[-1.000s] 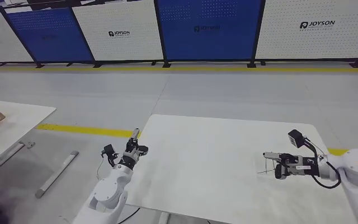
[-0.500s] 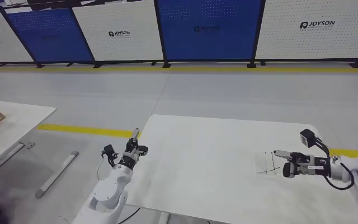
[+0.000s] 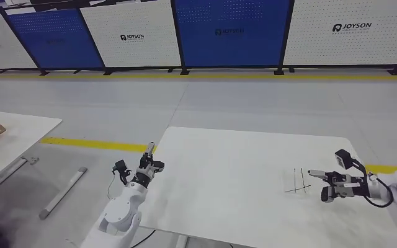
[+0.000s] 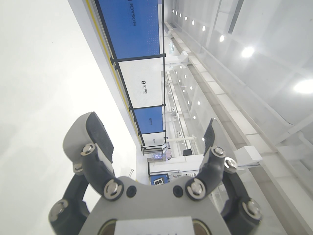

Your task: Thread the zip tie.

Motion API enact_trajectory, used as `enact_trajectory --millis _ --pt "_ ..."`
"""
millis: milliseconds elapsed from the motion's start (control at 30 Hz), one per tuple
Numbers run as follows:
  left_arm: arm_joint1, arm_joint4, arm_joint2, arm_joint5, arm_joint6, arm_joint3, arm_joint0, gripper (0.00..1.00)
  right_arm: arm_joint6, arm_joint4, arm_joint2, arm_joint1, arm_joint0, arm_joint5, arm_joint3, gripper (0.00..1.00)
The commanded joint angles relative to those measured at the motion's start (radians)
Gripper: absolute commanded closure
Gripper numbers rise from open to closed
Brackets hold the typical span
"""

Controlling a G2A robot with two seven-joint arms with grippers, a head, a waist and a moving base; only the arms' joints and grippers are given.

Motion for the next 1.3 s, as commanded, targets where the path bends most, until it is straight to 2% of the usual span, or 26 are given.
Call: enact_trajectory --millis 0,300,400,533,667,833,1000,1267 --pt "0.000 0.000 0.000 0.000 0.000 0.000 0.000 0.00 0.000 0.017 -0.011 -0.002 0.008 0.007 0.014 0.00" --pt "0.000 0.000 0.000 0.000 0.000 0.000 0.000 0.00 0.000 0.017 -0.011 -0.002 0.008 0.007 0.014 0.00" --pt "0.000 0.000 0.000 0.000 0.000 0.000 0.000 0.00 -0.093 -0.046 -0.010 0.001 0.000 -0.022 -0.011 0.00" --pt "0.000 0.000 0.000 0.000 0.000 0.000 0.000 0.00 -0.098 -0.068 0.001 0.006 -0.003 -0.077 -0.030 0.00" --pt "0.000 0.000 0.000 0.000 0.000 0.000 0.000 0.00 -0.120 -0.092 -0.015 -0.001 0.015 -0.131 -0.002 0.00" --pt "0.000 0.000 0.000 0.000 0.000 0.000 0.000 0.00 -0.138 -0.115 -0.074 -0.025 0.048 -0.112 0.039 0.00" --pt "0.000 0.000 0.000 0.000 0.000 0.000 0.000 0.00 -0.133 -0.117 -0.140 -0.059 0.101 -0.097 0.130 0.00" --pt "0.000 0.000 0.000 0.000 0.000 0.000 0.000 0.00 -0.133 -0.116 -0.143 -0.061 0.104 -0.094 0.135 0.00"
